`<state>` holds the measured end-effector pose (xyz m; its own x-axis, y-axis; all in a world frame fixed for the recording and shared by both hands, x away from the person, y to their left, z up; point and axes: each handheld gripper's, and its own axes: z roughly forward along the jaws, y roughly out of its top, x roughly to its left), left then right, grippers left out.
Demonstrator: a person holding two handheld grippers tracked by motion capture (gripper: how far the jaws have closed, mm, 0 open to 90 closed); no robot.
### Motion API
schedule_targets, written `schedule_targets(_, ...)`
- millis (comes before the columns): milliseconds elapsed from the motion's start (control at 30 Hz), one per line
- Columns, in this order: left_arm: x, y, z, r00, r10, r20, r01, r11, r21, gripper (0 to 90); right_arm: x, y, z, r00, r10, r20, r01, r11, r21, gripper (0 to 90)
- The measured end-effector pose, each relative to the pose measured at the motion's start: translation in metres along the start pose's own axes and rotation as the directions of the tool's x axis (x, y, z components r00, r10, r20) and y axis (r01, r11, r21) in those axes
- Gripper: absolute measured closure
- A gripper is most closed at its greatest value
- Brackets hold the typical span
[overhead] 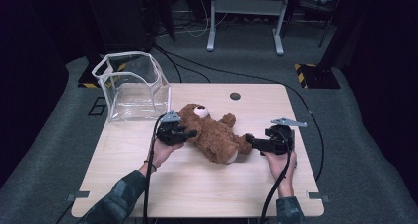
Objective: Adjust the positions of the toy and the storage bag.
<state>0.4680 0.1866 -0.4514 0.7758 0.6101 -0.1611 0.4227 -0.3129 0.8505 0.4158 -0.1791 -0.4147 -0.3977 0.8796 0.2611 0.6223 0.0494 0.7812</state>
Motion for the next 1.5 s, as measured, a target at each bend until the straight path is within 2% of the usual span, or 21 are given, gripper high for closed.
schedule_targets(33,0.000,-0.002,0.000,1.0000,-0.008,0.000,0.008,1.0000,0.005,71.4,-0.008,-0.001,0.013,0.9999,0.014,0.004,-0.014,0.998,0.061,11.1)
schedule_targets(67,0.000,-0.002,0.000,1.0000,-0.008,0.000,0.008,1.0000,0.005,71.3,-0.008,-0.001,0.013,0.9999,0.014,0.004,-0.014,0.998,0.061,11.1)
schedule_targets(133,0.001,-0.003,0.000,0.9999,-0.013,-0.002,0.013,0.9999,0.002,71.3,-0.012,-0.004,0.028,0.9998,0.019,0.004,-0.019,0.993,0.119,10.1)
schedule_targets(167,0.001,-0.003,0.000,0.9998,-0.019,-0.004,0.019,0.9998,-0.001,71.1,-0.014,-0.007,0.043,0.9999,-0.003,-0.016,0.006,0.986,0.168,7.9)
schedule_targets(200,0.001,-0.003,0.000,0.9998,-0.019,-0.004,0.019,0.9998,-0.001,71.0,-0.013,-0.008,0.049,0.9997,0.014,-0.021,-0.010,0.979,0.202,6.3)
schedule_targets(267,0.001,-0.003,0.000,0.9998,-0.016,-0.007,0.016,0.9999,0.002,70.7,-0.015,-0.009,0.056,0.9991,0.008,-0.041,0.001,0.976,0.219,5.2)
schedule_targets(300,0.000,-0.003,0.000,0.9998,-0.018,-0.009,0.018,0.9998,0.002,70.4,-0.016,-0.011,0.065,0.9975,0.024,-0.067,-0.006,0.967,0.255,3.9)
schedule_targets(400,0.001,-0.003,0.000,0.9997,-0.023,-0.008,0.023,0.9997,0.004,69.8,-0.016,-0.012,0.071,0.9963,0.023,-0.083,0.002,0.959,0.283,4.3)
schedule_targets(433,0.002,-0.003,0.000,0.9997,-0.022,-0.010,0.022,0.9998,0.005,69.7,-0.014,-0.013,0.077,0.9949,0.000,-0.101,0.032,0.950,0.311,5.6)
schedule_targets(500,0.002,-0.004,0.001,0.9995,-0.027,-0.014,0.027,0.9996,0.005,69.5,-0.014,-0.015,0.082,0.9954,-0.043,-0.085,0.069,0.944,0.322,11.2)
schedule_targets(633,0.002,-0.004,0.002,0.9996,-0.024,-0.015,0.024,0.9996,0.013,69.5,-0.015,-0.015,0.085,0.9961,-0.050,-0.073,0.071,0.940,0.333,20.4)
schedule_targets(667,0.002,-0.004,0.002,0.9996,-0.024,-0.015,0.024,0.9996,0.013,69.5,-0.015,-0.015,0.085,0.9961,-0.050,-0.073,0.071,0.940,0.333,20.4)
schedule_targets(700,0.001,-0.004,0.003,0.9996,-0.026,-0.015,0.026,0.9996,0.011,69.6,-0.015,-0.014,0.086,0.9965,-0.051,-0.067,0.070,0.939,0.336,29.8)
schedule_targets(733,0.001,-0.004,0.003,0.9996,-0.026,-0.015,0.026,0.9996,0.011,69.7,-0.015,-0.014,0.086,0.9965,-0.051,-0.067,0.070,0.939,0.336,29.8)
schedule_targets(767,0.000,-0.004,0.003,0.9994,-0.032,-0.013,0.033,0.9994,0.011,69.9,-0.014,-0.015,0.087,0.9963,-0.057,-0.064,0.075,0.939,0.337,39.6)
schedule_targets(867,-0.001,-0.003,0.003,0.9997,-0.022,-0.008,0.023,0.9996,0.016,70.7,-0.015,-0.017,0.087,0.9947,-0.059,-0.084,0.084,0.938,0.336,48.3)
schedule_targets(900,-0.002,-0.003,0.003,0.9998,-0.019,-0.011,0.019,0.9998,0.010,70.9,-0.016,-0.019,0.088,0.9941,-0.047,-0.097,0.077,0.943,0.324,58.9)
schedule_targets(1033,-0.002,-0.001,0.001,0.9998,-0.005,-0.018,0.005,1.0000,0.004,72.4,-0.013,-0.020,0.085,0.9945,-0.053,-0.090,0.078,0.950,0.303,69.2)
schedule_targets(1200,-0.001,0.007,-0.005,0.9994,0.011,-0.034,-0.011,0.9998,-0.018,74.4,-0.008,-0.017,0.077,0.9956,-0.076,-0.055,0.088,0.963,0.253,73.2)
schedule_targets(1267,0.002,0.013,-0.008,0.9990,0.020,-0.041,-0.021,0.9995,-0.025,75.0,-0.003,-0.011,0.067,0.9939,-0.107,-0.024,0.110,0.976,0.189,74.4)
schedule_targets(1500,0.006,0.036,-0.015,0.9956,0.074,-0.058,-0.076,0.9959,-0.049,75.6,0.012,0.008,0.041,0.9846,-0.170,0.042,0.166,0.982,0.086,75.1)
